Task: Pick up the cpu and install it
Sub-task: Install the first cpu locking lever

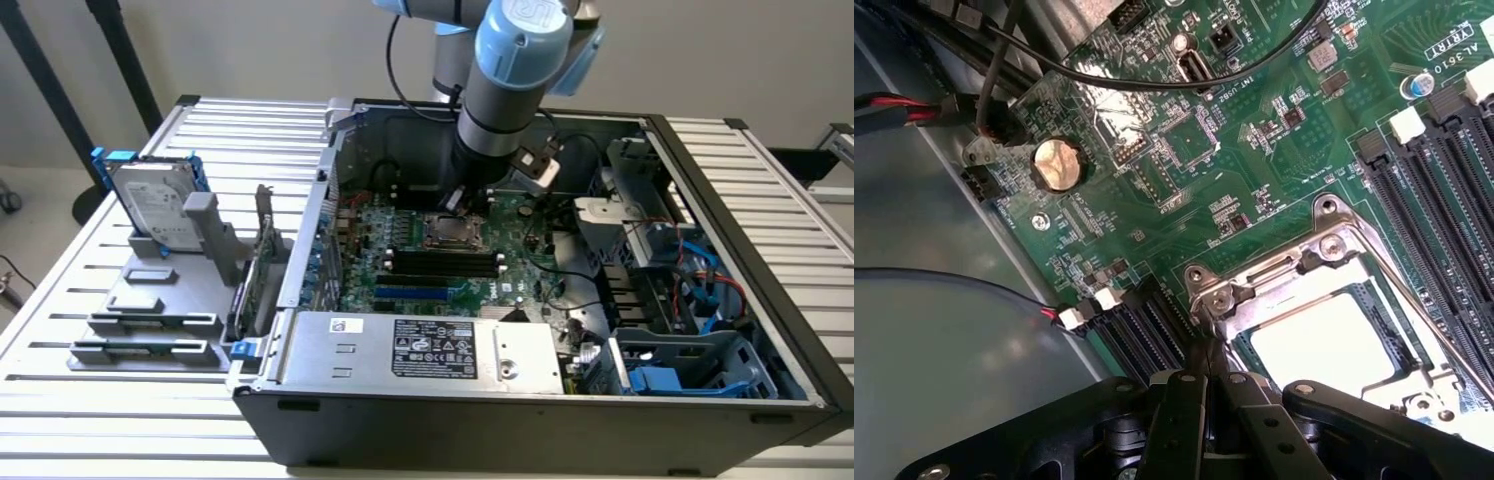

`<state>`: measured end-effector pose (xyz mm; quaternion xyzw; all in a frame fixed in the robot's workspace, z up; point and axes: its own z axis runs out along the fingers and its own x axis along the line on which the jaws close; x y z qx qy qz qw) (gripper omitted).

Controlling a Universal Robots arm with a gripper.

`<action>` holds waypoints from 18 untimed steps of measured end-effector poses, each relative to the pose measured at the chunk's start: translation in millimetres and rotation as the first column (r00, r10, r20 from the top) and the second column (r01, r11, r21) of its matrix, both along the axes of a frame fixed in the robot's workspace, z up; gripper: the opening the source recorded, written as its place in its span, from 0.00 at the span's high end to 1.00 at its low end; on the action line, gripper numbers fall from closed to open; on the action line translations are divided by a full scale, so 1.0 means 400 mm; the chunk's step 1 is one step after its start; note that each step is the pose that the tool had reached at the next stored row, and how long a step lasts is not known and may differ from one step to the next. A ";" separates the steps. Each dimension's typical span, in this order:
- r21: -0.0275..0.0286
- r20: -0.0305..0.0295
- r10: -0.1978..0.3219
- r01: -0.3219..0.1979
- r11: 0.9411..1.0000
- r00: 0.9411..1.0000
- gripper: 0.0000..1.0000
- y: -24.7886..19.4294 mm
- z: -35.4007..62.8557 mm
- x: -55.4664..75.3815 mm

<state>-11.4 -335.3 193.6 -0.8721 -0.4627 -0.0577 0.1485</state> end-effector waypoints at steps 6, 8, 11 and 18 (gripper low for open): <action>0.000 -0.001 0.000 0.000 1.000 1.000 0.89 -0.004 0.000 0.001; 0.000 -0.002 0.000 0.000 1.000 1.000 0.89 -0.004 0.000 0.001; 0.000 -0.002 0.000 0.000 1.000 1.000 0.89 -0.005 0.000 0.002; 0.000 -0.005 0.000 0.000 1.000 1.000 0.89 -0.015 0.039 0.002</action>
